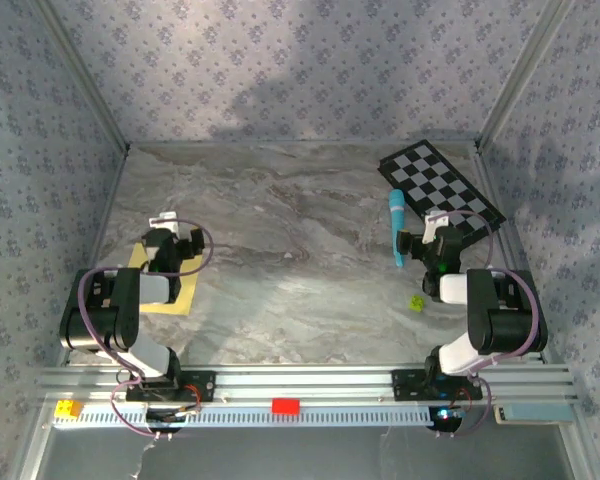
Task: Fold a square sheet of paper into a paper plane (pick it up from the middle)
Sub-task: Move the square sheet of paper to the center of the table.
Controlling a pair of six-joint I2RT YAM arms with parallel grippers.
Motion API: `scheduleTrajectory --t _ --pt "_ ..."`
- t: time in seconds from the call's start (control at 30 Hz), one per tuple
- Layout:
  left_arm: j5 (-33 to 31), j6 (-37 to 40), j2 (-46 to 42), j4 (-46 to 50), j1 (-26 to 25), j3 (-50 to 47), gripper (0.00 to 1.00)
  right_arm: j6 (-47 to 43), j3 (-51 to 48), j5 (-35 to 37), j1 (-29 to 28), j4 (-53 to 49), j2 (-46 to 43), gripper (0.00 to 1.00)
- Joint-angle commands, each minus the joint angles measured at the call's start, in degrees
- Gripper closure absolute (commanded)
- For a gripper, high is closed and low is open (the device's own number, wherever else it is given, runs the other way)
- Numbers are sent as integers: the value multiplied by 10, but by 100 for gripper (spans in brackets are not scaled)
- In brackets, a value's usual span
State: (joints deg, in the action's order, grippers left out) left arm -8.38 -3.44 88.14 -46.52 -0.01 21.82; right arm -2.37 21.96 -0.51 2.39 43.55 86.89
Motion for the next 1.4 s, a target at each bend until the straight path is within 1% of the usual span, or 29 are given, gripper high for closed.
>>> scheduleTrajectory --t 0.0,0.5,0.93,1.03,1.13,1.2,1.27,1.3,1.37 --pt "-2 7 -3 -12 1 12 0 5 9 -7 4 5 1 0" --pt "-2 7 -3 -12 1 12 0 7 9 -9 5 4 0 0" --pt "10 9 -3 -14 2 10 0 6 8 -7 3 7 1 0" --pt "25 13 -11 -23 3 3 0 -7 2 -13 -4 13 -5 0" --pt "22 11 -34 -23 4 -8 0 -16 -5 -12 -11 14 -23 0" --pt "21 5 -61 4 8 -7 0 -18 5 -16 -13 -30 -51 0" --pt "22 -14 -97 82 18 13 0 -6 51 -28 -11 -154 -84 0" --pt "25 -25 -108 120 25 25 0 3 67 -28 -11 -197 -93 0" --pt "23 -38 -127 180 37 45 0 12 79 -28 -16 -241 -119 0"
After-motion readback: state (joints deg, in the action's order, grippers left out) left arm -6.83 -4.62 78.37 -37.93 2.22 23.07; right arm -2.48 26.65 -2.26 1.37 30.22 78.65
